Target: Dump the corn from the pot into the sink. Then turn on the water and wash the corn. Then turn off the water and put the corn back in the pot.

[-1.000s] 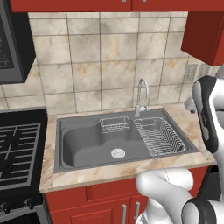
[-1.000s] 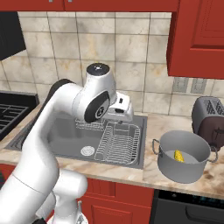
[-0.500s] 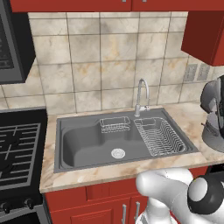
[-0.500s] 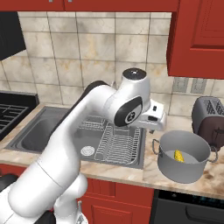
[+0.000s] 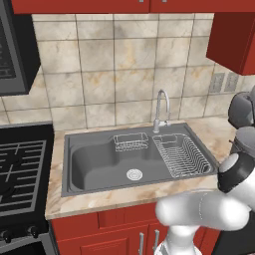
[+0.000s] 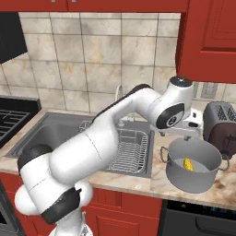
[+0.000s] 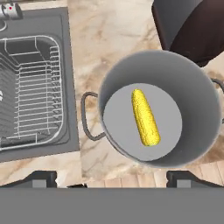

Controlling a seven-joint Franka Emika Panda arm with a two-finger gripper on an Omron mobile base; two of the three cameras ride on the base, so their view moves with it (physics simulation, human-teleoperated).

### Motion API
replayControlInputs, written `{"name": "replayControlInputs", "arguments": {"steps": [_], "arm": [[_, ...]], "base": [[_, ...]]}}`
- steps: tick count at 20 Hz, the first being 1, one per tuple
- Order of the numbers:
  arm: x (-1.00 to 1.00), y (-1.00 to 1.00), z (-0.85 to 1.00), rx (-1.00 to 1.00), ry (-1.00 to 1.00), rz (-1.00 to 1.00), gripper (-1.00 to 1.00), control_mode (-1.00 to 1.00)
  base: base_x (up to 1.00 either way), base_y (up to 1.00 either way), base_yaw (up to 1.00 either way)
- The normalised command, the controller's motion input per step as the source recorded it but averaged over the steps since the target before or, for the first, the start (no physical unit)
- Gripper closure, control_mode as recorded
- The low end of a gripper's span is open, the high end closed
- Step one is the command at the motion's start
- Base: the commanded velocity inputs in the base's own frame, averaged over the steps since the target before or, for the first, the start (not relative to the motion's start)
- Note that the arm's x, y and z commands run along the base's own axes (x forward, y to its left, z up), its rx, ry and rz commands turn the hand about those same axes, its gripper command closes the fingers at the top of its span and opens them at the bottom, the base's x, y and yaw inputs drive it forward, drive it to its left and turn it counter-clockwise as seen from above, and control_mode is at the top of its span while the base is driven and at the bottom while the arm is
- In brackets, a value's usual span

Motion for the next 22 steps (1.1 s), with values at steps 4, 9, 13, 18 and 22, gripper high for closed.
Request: {"name": "replayControlInputs", "arguments": {"steps": [4, 9, 13, 18, 22], "arm": [[0.55, -0.75, -0.22, 0.09, 0.03, 0.10, -1.00, -1.00], [0.40, -0.67, -0.25, 0.05, 0.12, 0.04, -1.00, -1.00], [0.00, -0.16, -0.23, 0.00, 0.14, 0.00, -1.00, -1.00], [-0.01, 0.00, -0.20, 0.00, 0.13, 0.00, -1.00, -1.00], [-0.20, 0.01, -0.23, 0.00, 0.00, 0.02, -1.00, -1.00]], "base": [[0.00, 0.00, 0.00], [0.00, 0.00, 0.00], [0.00, 0.00, 0.00], [0.00, 0.00, 0.00], [0.00, 0.00, 0.00]]}}
